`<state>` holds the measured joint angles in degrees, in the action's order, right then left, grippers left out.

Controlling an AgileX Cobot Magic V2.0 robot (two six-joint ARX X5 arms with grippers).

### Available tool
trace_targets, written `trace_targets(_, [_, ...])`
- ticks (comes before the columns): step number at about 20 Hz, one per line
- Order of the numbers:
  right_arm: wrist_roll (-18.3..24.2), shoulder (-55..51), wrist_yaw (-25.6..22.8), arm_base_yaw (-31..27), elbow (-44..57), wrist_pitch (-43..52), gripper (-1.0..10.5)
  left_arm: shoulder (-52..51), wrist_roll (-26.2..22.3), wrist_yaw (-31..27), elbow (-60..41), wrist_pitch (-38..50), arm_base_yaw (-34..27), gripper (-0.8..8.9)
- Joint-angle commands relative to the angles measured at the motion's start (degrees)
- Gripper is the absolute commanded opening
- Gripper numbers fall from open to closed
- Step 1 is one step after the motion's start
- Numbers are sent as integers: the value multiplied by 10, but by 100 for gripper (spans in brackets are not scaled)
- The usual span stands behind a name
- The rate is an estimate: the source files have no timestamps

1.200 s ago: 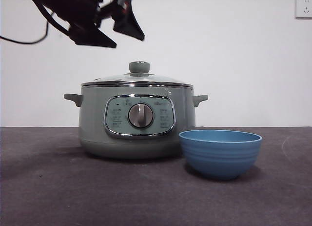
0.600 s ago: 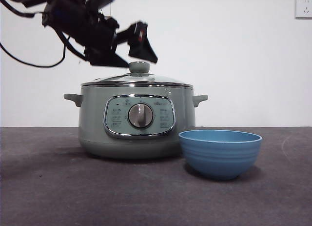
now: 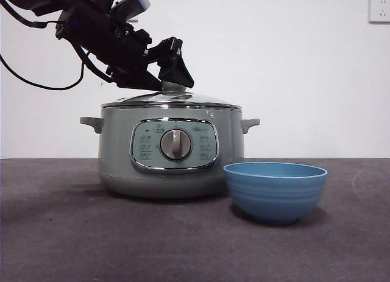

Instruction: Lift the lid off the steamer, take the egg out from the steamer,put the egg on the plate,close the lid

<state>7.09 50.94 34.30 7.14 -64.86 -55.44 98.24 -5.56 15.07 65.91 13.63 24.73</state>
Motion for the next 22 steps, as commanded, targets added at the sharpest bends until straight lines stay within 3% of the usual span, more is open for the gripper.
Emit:
trace_targets(1, [0, 1, -1, 1, -1, -8, 599, 4, -3, -5, 2, 0, 4, 263])
trace_targets(4, [0, 1, -1, 1, -1, -22, 598, 4, 9, -14, 2, 1, 5, 103])
trace_targets(8, [1, 1, -1, 1, -1, -23, 598, 4, 14, -15, 2, 4, 5, -11])
trace_targets(14, [1, 1, -1, 1, -1, -23, 598, 1, 15, -12, 9, 18, 5, -8])
trace_targets(22, [0, 1, -2, 1, -1, -22, 598, -21, 14, -10, 107, -80, 4, -8])
